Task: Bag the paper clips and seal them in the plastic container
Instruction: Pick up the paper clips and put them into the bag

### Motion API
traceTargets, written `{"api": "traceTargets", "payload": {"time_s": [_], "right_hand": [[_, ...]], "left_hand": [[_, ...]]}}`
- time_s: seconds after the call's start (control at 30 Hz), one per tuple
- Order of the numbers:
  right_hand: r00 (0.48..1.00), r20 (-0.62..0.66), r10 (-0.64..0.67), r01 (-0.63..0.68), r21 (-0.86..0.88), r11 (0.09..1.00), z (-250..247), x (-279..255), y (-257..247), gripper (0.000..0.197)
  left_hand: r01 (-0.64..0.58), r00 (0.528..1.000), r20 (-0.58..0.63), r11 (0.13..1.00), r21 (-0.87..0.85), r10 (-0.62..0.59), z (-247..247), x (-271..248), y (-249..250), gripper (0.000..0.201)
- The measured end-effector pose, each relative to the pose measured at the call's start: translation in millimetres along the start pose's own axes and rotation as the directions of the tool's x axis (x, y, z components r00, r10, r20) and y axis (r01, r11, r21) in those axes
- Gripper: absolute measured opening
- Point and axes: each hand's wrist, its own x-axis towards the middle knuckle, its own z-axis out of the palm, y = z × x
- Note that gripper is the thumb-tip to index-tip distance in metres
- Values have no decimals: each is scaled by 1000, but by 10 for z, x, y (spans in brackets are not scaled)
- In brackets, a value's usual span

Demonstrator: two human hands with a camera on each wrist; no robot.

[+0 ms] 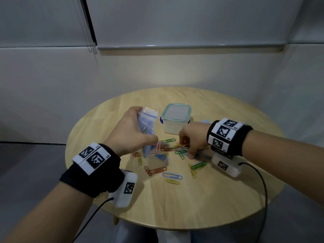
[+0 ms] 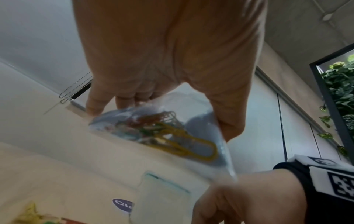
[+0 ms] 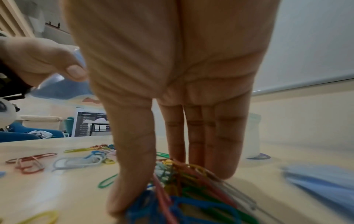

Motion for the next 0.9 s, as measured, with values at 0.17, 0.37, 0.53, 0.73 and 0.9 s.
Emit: {"api": "traceTargets", "payload": {"time_s": [0.17, 0.37, 0.53, 0.73, 0.9], "right_hand": [[995, -86, -42, 45, 33, 998, 70, 12, -19, 40], [981, -193, -24, 58, 174, 983, -33, -26, 80, 25], [934, -339, 116, 179, 723, 667, -464, -252, 166, 12], [874, -449, 185, 403, 883, 240, -886, -362, -36, 9], [836, -502, 221, 464, 862, 203, -875, -309, -226, 12]], "left_hand": [[-15, 1000, 24, 1000, -7, 15, 26, 19, -15, 80], [-2, 998, 63, 1000, -31, 4, 58, 9, 9, 78], [-7, 998, 59, 1000, 9, 7, 132, 0, 97, 97], [-69, 996, -35, 979, 193, 77, 326, 14, 224, 101], [-52, 995, -70, 985, 165, 65, 393, 49, 297, 98]]}}
